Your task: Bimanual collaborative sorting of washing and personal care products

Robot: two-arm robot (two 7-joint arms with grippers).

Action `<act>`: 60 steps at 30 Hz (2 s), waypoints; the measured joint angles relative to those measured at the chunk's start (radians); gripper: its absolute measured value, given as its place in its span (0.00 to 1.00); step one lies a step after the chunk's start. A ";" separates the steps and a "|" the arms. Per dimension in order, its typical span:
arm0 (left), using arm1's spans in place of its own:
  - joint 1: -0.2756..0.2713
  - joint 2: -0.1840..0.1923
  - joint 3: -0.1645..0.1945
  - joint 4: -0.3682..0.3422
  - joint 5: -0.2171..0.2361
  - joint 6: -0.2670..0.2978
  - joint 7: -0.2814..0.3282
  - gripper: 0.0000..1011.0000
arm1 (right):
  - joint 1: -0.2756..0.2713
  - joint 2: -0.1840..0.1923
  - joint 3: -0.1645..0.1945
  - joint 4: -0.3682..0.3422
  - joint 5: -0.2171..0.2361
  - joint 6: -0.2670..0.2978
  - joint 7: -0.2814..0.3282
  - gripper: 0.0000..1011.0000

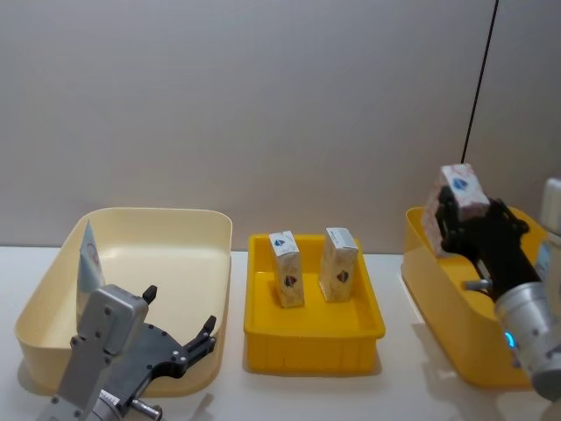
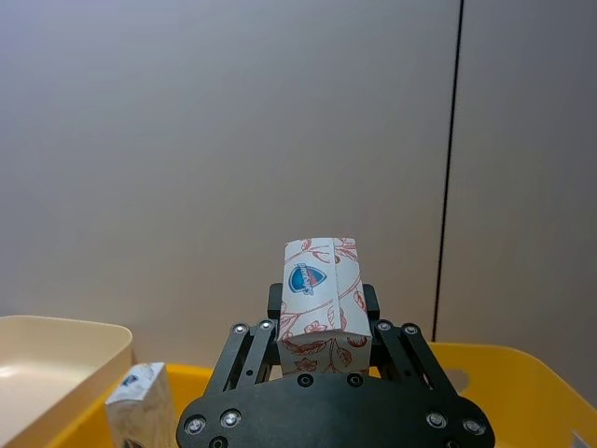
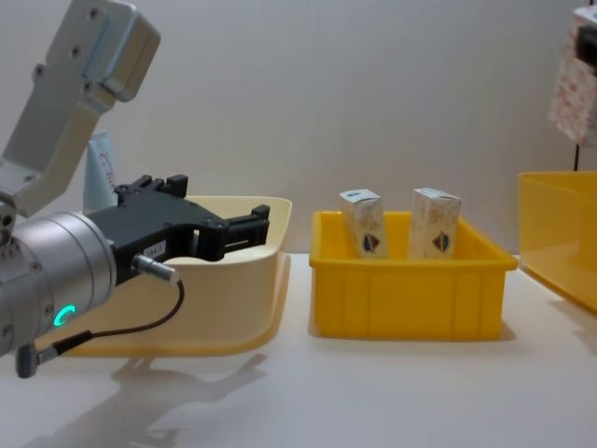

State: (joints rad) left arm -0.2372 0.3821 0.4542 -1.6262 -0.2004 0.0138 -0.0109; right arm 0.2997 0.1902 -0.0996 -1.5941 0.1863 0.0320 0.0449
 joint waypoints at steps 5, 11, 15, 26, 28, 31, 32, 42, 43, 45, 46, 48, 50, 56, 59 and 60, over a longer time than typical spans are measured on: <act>0.000 0.000 0.000 0.000 0.000 0.000 0.000 0.99 | -0.042 0.014 0.024 -0.040 -0.002 0.030 -0.010 0.41; 0.000 0.000 0.000 0.000 0.000 0.000 0.000 0.99 | -0.072 0.024 0.042 -0.066 -0.014 0.046 -0.022 0.41; 0.000 0.000 0.000 0.000 0.000 0.000 0.000 0.99 | -0.087 0.029 0.054 -0.080 -0.027 0.053 -0.034 0.41; 0.000 0.000 0.000 0.000 0.000 0.000 0.000 0.99 | -0.108 0.033 0.079 -0.092 -0.059 0.079 -0.063 0.41; 0.000 0.000 0.000 0.000 0.000 0.000 0.000 0.99 | -0.111 0.033 0.083 -0.092 -0.062 0.085 -0.066 0.41; 0.000 0.000 0.000 0.000 0.000 0.000 0.000 0.99 | -0.115 0.032 0.090 -0.092 -0.068 0.104 -0.073 0.41; 0.000 0.000 0.000 0.000 0.000 0.000 0.000 0.99 | -0.115 0.032 0.090 -0.092 -0.068 0.104 -0.073 0.41; 0.000 0.000 0.000 0.000 0.000 0.000 0.000 0.99 | -0.111 0.022 0.098 -0.069 -0.079 0.157 -0.081 0.41; 0.000 0.000 0.000 0.000 0.000 0.000 0.000 0.99 | -0.110 0.021 0.098 -0.067 -0.079 0.160 -0.081 0.41; 0.000 0.000 0.000 0.000 0.000 0.000 0.000 0.99 | -0.107 0.019 0.098 -0.063 -0.081 0.167 -0.082 0.41; 0.000 0.000 0.000 0.000 0.000 0.000 0.000 0.99 | -0.107 0.019 0.098 -0.062 -0.082 0.169 -0.082 0.41; 0.000 0.000 0.000 0.000 0.000 0.000 0.000 0.99 | -0.106 0.018 0.098 -0.059 -0.083 0.173 -0.083 0.41; 0.000 0.000 0.000 0.000 0.000 0.000 0.000 0.99 | -0.104 0.016 0.098 -0.056 -0.083 0.179 -0.083 0.43; 0.000 0.000 0.000 0.000 0.000 0.000 0.000 0.99 | -0.101 0.014 0.099 -0.051 -0.085 0.187 -0.084 0.57; 0.000 0.000 0.000 0.000 0.000 0.000 0.000 0.99 | -0.100 0.012 0.099 -0.048 -0.086 0.191 -0.084 0.69; 0.000 0.000 0.000 0.000 0.000 0.000 0.000 0.99 | -0.099 0.012 0.099 -0.047 -0.087 0.192 -0.085 0.75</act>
State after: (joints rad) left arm -0.2372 0.3821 0.4542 -1.6262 -0.2004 0.0138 -0.0109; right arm 0.2004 0.2021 -0.0002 -1.6414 0.0996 0.2244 -0.0398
